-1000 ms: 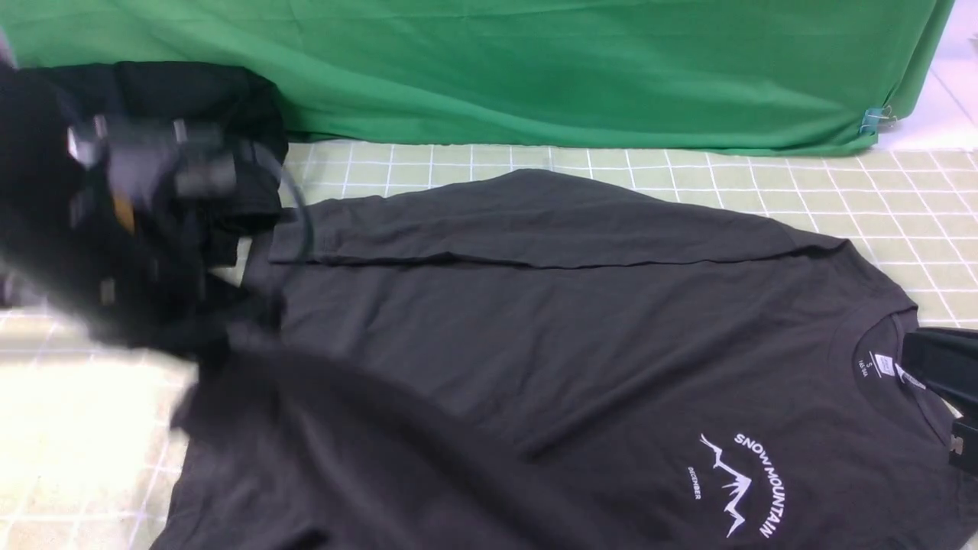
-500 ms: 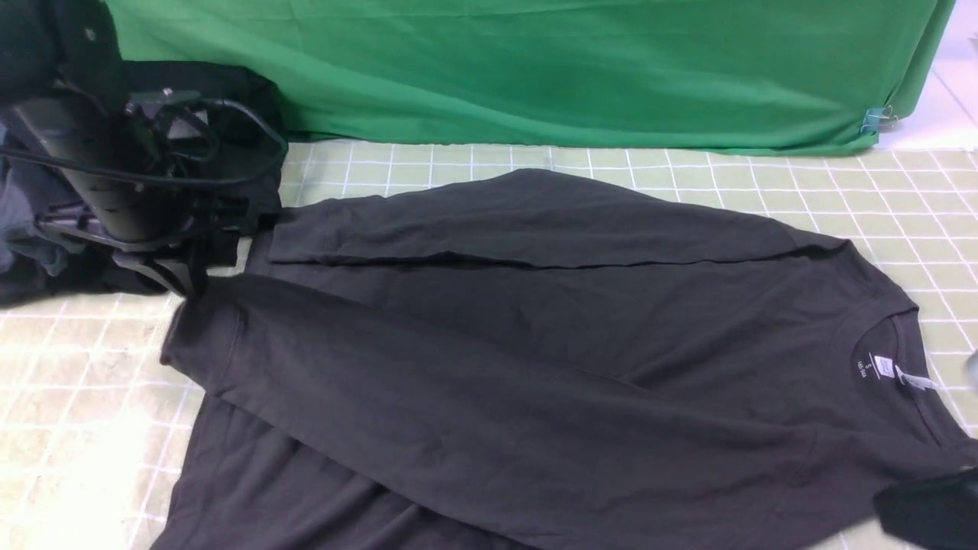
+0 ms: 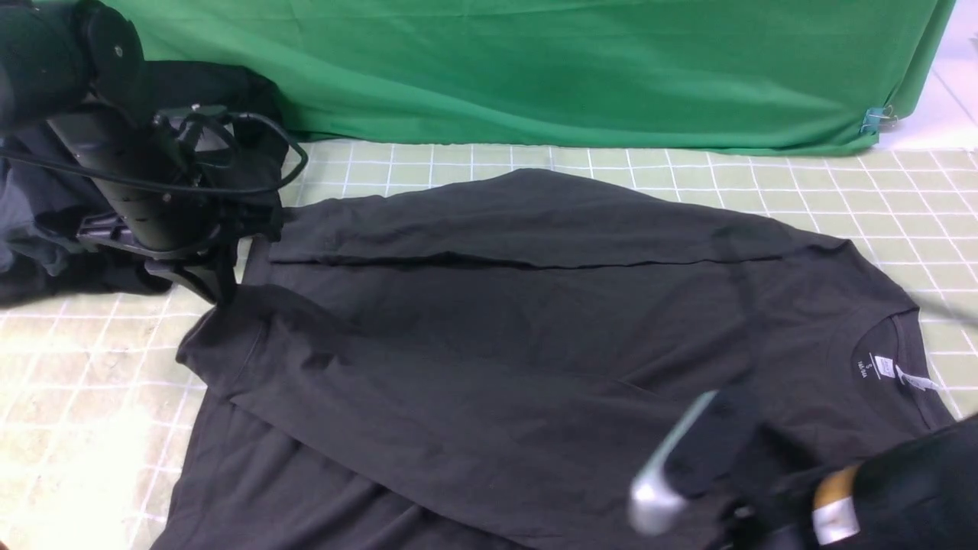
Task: Fold a long-sleeved shirt over a green coffee tablecloth.
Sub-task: 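Fold the left side of the black T-shirt inward over its body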
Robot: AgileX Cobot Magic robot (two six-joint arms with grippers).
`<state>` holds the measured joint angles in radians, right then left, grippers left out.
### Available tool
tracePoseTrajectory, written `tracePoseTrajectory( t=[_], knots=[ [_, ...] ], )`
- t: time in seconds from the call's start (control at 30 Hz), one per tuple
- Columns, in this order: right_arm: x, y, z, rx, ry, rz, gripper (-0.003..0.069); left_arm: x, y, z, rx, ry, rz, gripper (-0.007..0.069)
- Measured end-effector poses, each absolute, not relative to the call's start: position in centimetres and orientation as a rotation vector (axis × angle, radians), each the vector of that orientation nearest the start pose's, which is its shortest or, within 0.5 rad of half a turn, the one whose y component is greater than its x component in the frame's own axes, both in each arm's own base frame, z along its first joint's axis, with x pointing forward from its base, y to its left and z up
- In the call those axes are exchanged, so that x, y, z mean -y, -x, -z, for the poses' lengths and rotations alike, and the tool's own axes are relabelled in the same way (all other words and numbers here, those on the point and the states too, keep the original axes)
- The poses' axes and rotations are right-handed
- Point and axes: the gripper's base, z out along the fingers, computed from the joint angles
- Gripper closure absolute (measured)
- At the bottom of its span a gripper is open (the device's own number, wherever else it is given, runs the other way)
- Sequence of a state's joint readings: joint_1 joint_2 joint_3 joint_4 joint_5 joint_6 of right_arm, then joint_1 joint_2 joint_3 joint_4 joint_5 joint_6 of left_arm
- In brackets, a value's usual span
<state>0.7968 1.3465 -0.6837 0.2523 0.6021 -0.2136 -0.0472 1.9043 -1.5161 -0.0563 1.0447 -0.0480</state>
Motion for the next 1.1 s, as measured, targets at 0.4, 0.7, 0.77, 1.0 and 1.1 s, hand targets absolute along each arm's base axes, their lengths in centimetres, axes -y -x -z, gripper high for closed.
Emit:
tracePoseTrajectory(
  t=[0.4, 0.7, 0.77, 1.0, 1.1],
  knots=[
    [-19.6, -17.5, -17.2, -2.503, 1.118, -0.305, 0.0337, 2.5, -39.3, -23.5, -2.932, 0.045, 0.120, 0.0614],
    [-18.5, -16.4, -18.3, -2.608, 1.104, -0.288, 0.0642, 2.5, -39.0, -23.4, -2.971, 0.025, 0.123, 0.0614],
    [-18.1, -15.9, -19.0, -2.626, 1.080, -0.295, 0.0643, 2.6, -38.9, -23.4, -2.981, 0.019, 0.126, 0.0614],
    [-16.0, -13.8, -19.1, -2.737, 1.009, -0.289, 0.0645, 3.0, -38.7, -23.4, -2.996, 0.016, 0.179, 0.0614],
    [-15.6, -13.3, -18.7, -2.779, 1.002, -0.283, 0.0645, 3.1, -38.6, -23.4, -3.002, 0.006, 0.193, 0.0614]
  ],
)
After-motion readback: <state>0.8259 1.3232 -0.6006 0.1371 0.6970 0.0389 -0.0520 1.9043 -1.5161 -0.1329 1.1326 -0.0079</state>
